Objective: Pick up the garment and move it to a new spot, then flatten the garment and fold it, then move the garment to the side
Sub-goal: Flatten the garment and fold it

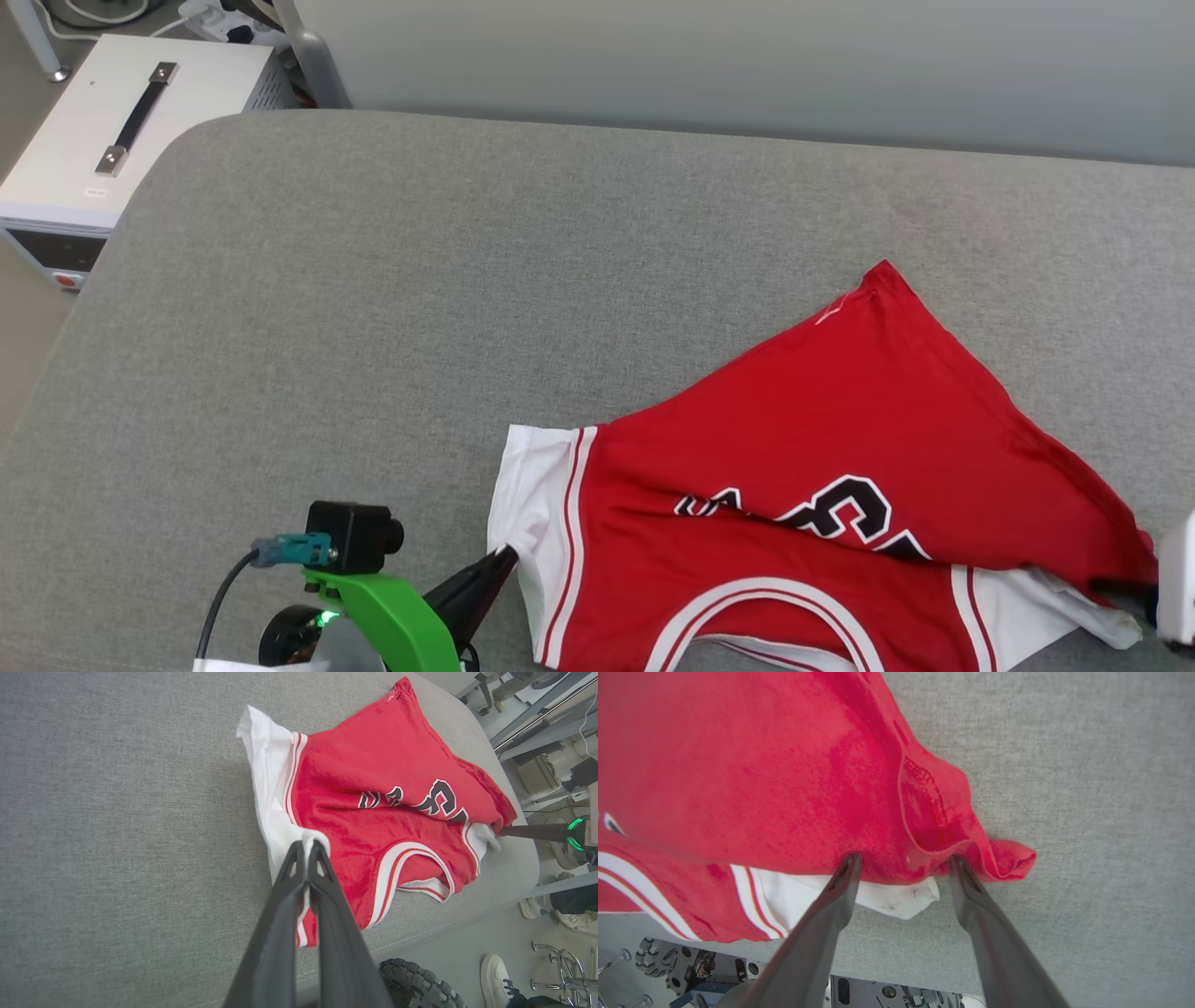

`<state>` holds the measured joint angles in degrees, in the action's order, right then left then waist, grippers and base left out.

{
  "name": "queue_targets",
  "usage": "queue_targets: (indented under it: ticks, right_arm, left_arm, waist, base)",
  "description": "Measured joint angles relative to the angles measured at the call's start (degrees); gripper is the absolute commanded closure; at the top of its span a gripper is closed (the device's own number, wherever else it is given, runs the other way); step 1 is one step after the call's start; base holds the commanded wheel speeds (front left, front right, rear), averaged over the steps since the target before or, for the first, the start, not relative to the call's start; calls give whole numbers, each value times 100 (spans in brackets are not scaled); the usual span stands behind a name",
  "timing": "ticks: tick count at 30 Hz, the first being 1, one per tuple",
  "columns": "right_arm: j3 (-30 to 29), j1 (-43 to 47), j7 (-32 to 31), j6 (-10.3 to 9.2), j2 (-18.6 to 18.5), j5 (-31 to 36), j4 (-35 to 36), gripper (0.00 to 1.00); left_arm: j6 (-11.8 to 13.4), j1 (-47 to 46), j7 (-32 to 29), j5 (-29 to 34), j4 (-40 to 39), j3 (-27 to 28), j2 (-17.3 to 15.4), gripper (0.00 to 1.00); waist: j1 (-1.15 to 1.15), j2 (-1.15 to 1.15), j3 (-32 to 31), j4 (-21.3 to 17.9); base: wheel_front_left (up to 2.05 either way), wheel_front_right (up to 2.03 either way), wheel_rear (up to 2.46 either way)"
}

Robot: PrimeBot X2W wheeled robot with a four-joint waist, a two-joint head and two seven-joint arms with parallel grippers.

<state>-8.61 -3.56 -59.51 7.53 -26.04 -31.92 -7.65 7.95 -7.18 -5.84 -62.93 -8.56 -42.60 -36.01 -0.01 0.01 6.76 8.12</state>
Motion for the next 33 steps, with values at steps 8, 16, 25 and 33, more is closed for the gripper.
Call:
queue_targets:
  ticks: [8,16,25,33]
  right_arm:
    - [133,-944,-709,0,-151,-267,967,0]
    - [746,-2420,-1278,0,-105,-107,1067,0]
    - [1192,-3482,-1306,0,-203,236,256,0]
    - [1538,-3903,-1070,0,-394,432,-383,0]
  left_arm:
    - [2,-170,1,129,-201,4,-10,100]
    - [-14,-581,0,410,-446,-32,62,100]
    - [-113,-824,77,566,-474,-153,344,100]
    - [-222,-990,135,650,-352,-204,501,100]
  waist:
    - [0,0,254,110]
    - [0,0,747,362]
    - [1,0,1375,785]
    - [1,0,1816,1146]
  base:
    - [0,0,0]
    - [0,0,0]
    - [0,0,0]
    - [0,0,0]
